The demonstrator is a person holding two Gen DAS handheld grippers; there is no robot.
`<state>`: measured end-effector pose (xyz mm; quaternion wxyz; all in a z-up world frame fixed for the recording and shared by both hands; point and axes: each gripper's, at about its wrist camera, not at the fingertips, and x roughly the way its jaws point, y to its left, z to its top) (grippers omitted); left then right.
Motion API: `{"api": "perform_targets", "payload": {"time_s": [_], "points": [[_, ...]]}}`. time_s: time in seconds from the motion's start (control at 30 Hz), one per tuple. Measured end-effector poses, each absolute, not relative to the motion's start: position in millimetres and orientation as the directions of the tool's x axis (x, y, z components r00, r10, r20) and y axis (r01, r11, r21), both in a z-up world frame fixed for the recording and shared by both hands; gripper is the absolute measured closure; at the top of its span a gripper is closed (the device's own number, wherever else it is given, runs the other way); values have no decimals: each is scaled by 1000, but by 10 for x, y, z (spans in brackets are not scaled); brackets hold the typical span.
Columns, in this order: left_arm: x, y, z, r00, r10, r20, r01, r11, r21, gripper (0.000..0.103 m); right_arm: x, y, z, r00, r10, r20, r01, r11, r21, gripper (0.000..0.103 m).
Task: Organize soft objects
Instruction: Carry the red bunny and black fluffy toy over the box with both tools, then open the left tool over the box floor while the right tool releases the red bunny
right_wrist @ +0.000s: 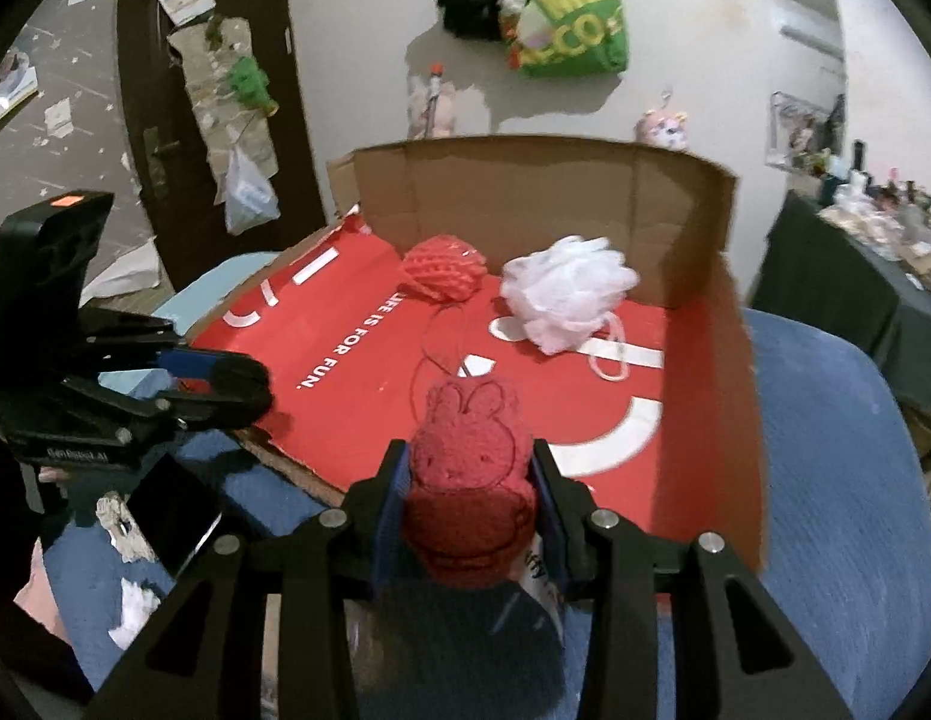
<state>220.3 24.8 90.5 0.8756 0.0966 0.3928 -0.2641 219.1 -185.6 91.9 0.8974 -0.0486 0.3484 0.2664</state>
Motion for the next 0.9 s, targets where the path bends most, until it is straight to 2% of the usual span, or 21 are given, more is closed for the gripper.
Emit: {"api": "perform_targets", "payload": {"time_s": [0.37, 0.9], "points": [[2680, -121, 719, 424, -377, -824, 600, 798, -56, 70, 2749, -1602, 688, 441, 453, -775, -558, 815, 158, 62], [2909, -211, 590, 367, -357, -859, 612, 788, -66, 68, 2937, -1509, 517, 382, 410, -828, -572, 809, 136, 61]]}}
